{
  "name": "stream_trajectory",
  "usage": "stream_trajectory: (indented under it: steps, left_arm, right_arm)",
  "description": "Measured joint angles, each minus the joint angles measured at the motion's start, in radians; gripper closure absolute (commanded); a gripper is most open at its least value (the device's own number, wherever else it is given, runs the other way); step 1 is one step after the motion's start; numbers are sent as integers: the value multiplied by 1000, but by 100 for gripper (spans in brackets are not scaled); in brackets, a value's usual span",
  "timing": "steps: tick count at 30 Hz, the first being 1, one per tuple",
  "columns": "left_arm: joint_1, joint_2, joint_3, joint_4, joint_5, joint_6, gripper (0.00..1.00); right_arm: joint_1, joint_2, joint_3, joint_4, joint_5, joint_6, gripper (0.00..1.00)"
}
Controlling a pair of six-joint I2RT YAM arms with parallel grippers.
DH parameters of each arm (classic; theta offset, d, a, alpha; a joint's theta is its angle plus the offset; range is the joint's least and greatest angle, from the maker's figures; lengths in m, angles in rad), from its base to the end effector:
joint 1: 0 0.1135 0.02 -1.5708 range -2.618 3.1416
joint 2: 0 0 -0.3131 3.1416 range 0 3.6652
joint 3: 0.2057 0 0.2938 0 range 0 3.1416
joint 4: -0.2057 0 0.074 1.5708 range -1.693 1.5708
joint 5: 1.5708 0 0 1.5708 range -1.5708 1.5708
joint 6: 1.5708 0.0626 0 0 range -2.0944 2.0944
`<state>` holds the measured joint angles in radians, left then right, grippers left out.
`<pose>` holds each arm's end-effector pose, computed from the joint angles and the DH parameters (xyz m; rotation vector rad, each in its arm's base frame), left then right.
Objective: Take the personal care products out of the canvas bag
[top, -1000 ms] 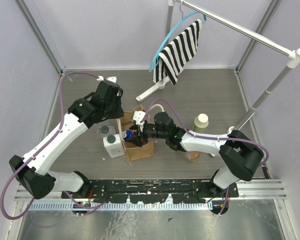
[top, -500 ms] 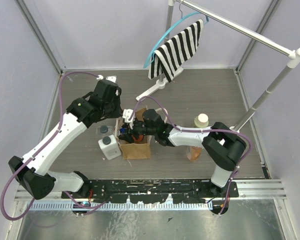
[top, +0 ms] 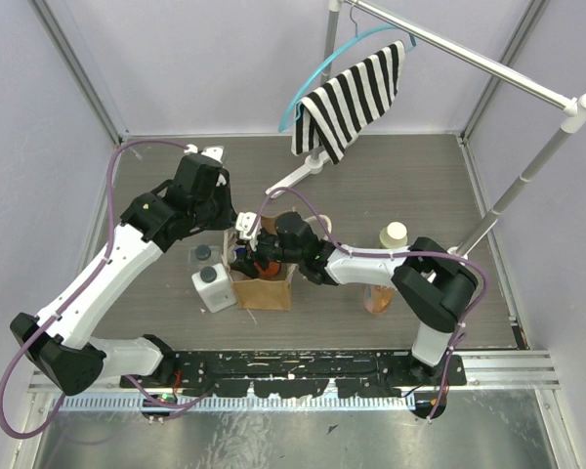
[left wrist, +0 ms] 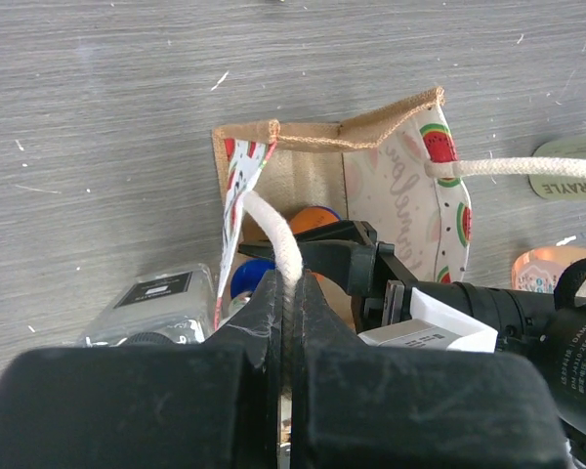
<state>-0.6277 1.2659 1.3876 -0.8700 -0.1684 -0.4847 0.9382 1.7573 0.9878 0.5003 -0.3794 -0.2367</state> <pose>0.2519 -0.1698 0.4143 0.0810 2.3336 -0.3700 0.2496 0.3797 0.2290 -1.2732 1.4152 0.8325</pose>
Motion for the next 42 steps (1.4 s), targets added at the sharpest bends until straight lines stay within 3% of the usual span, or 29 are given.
stream_trajectory:
  steps: [4,6,8,13,26,42]
  left_arm:
    - [11,-10,0,2,-7,14,100]
    - [11,-18,0,9,-7,15,100]
    - [11,-26,0,16,-9,15,100]
    - [4,-33,-3,31,-3,3,100]
    - [-21,-37,-73,89,36,-45,99]
    - [-21,-72,-134,117,26,-69,93]
  right_arm:
    - [4,19,27,0,16,-5,78]
    - [4,19,34,-1,27,-8,92]
    - [4,17,37,2,40,-13,99]
    - [11,-46,24,-62,98,-8,99]
    - [36,-421,-5,-249,270,57,99]
    - [35,-639,3,-338,569,20,99]
